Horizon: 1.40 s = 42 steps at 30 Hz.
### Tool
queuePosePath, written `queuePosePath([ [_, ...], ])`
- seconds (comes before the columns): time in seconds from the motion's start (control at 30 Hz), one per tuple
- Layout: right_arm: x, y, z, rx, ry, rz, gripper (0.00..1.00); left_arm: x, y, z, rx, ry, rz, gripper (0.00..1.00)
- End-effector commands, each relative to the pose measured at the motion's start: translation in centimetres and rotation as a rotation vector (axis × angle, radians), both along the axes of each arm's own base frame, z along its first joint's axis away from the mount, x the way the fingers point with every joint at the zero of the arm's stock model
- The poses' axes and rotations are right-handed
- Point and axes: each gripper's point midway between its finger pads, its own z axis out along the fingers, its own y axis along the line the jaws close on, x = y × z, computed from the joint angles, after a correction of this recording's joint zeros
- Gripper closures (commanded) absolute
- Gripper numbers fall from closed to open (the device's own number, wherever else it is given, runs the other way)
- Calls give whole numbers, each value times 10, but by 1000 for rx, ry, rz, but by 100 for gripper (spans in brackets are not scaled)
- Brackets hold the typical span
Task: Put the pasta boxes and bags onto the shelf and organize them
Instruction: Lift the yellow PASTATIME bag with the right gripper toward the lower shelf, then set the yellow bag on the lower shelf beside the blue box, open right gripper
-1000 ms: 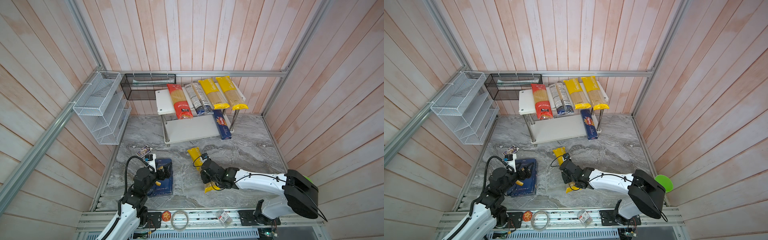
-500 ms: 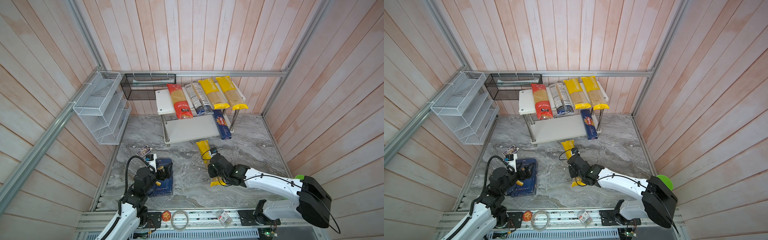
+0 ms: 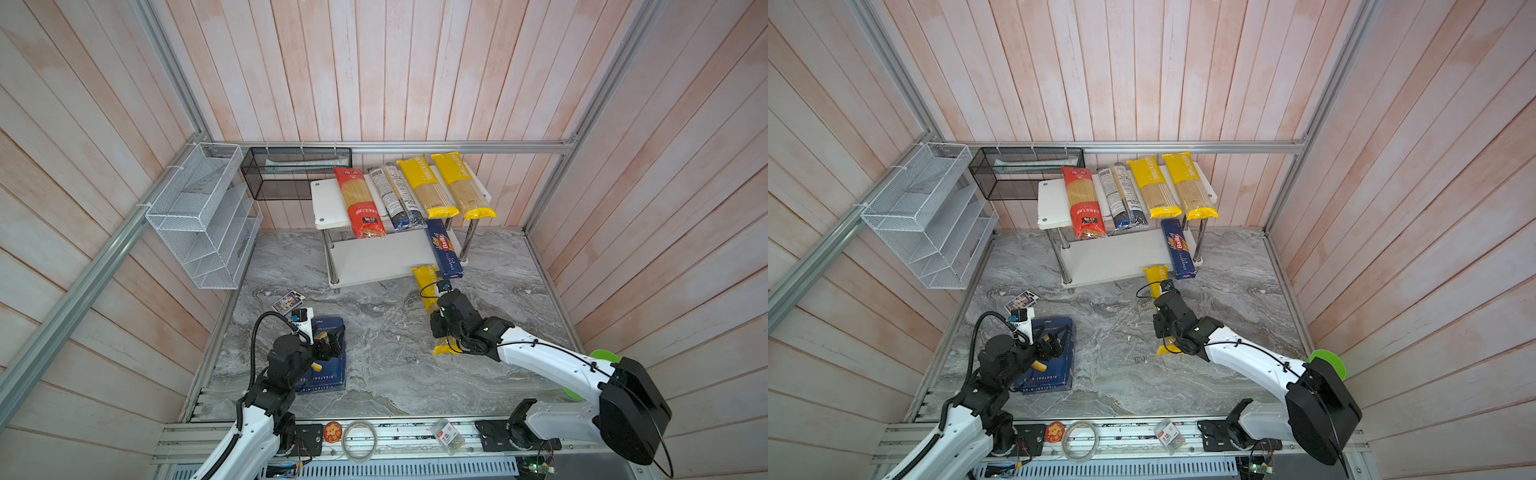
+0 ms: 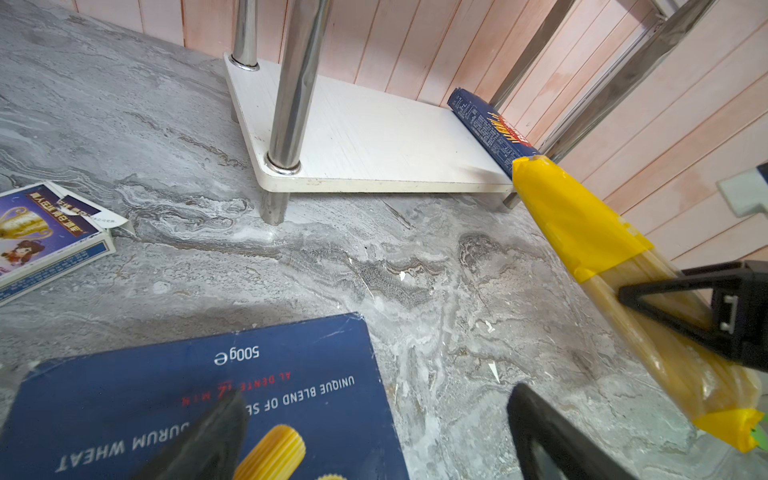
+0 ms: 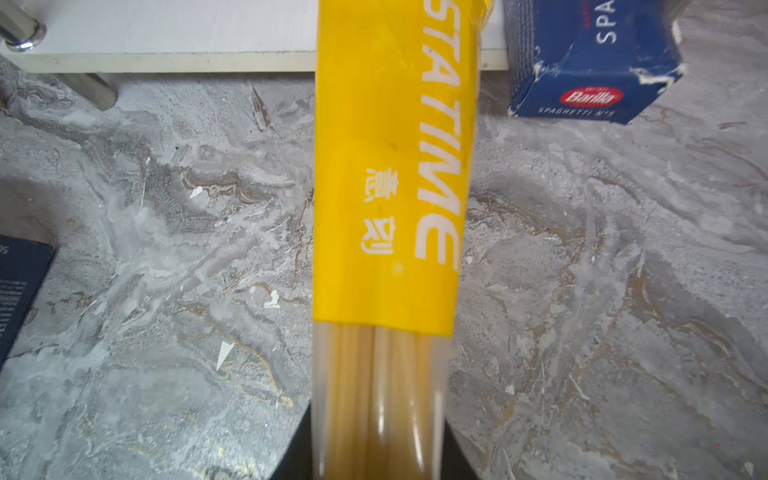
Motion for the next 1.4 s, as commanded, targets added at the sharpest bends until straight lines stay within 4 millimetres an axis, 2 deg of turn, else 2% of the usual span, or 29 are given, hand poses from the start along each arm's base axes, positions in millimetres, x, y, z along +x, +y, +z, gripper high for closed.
queuePosePath([
  [0.0,33,21,59,112,-169,17,87,2,-1,13,0,-45,-7,0],
  [0.5,66,28,66,97,-177,30,87,2,-2,14,-2,-47,-13,0],
  [1.37,131,34,61,89,-178,27,87,3,-2,10,3,-31,-15,0],
])
